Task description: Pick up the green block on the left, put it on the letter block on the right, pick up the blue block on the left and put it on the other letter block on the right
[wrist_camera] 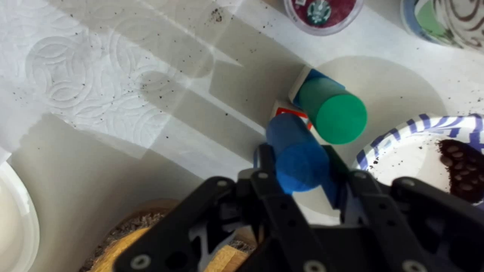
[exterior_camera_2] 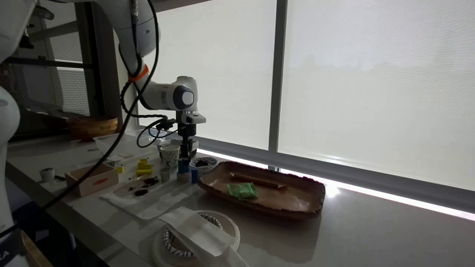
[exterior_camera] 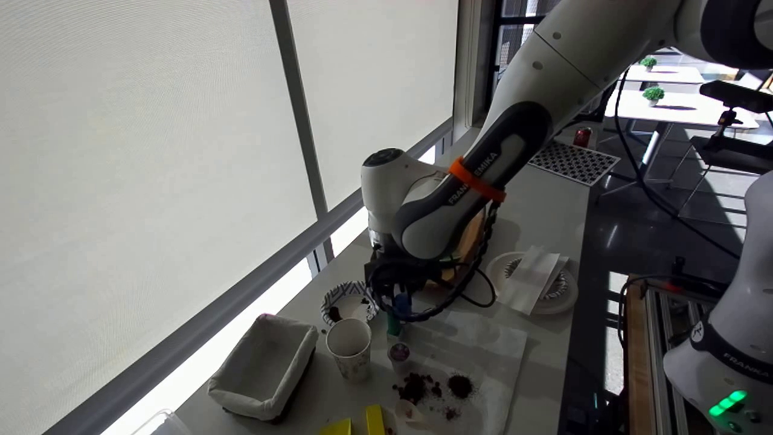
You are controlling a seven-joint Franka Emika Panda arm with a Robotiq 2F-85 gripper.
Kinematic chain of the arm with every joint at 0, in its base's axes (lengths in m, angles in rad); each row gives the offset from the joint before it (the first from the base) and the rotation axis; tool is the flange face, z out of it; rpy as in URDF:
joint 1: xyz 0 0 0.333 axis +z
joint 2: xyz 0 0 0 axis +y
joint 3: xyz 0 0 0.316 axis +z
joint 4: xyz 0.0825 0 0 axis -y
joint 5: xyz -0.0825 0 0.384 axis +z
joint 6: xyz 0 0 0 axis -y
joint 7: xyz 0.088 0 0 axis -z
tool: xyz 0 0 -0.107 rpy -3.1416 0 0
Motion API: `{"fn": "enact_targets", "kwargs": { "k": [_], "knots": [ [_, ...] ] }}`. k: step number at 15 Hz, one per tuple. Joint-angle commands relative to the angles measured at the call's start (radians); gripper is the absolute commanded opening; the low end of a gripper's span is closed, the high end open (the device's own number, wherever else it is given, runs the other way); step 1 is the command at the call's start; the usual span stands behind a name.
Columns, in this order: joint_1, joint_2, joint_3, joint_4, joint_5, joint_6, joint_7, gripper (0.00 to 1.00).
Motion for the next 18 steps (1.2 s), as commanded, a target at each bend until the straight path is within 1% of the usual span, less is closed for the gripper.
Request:
{"fn": "enact_targets", "kwargs": {
  "k": [1, 7, 17, 18],
  "knots": [
    [0.011, 0.025, -0.011, 0.015, 0.013, 0.024, 0.038, 0.08],
    [0.01, 0.044, -0.013, 0.029, 0.014, 0.028, 0.062, 0.08],
    [0.004, 0.059, -0.009, 0.041, 0.032, 0.03, 0.053, 0.08],
    [0.005, 0.059, -0.01, 0.043, 0.032, 0.027, 0.053, 0.57]
  ]
}}
